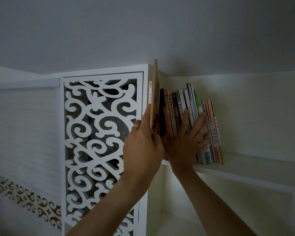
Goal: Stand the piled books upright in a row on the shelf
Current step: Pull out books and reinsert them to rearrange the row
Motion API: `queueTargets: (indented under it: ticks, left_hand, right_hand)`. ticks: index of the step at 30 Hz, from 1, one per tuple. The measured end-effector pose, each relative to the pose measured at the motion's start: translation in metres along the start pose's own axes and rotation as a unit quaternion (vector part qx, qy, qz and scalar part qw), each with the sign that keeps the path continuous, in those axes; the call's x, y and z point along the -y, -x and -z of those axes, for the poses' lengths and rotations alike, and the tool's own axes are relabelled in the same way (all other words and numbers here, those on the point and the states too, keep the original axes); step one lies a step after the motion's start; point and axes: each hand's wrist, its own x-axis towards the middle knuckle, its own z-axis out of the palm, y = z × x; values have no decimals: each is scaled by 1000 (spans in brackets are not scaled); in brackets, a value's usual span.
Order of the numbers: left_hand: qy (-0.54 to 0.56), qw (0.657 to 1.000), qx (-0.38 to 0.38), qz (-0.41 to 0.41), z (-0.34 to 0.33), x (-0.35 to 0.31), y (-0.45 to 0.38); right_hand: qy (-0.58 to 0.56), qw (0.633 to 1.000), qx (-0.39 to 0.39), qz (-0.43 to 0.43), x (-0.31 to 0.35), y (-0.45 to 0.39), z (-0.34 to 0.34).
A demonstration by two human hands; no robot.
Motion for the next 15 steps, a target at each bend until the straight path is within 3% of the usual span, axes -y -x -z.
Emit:
queueTargets:
  ticks: [9, 15]
  left_hand:
    - [5, 1000, 16, -9, -13, -7, 20]
    - [14, 1000, -17, 15, -29, -8, 15]
  right_hand:
    - [-2, 1000, 14, 23, -7, -8, 3]
    - [10, 999, -1, 31, -14, -15, 5]
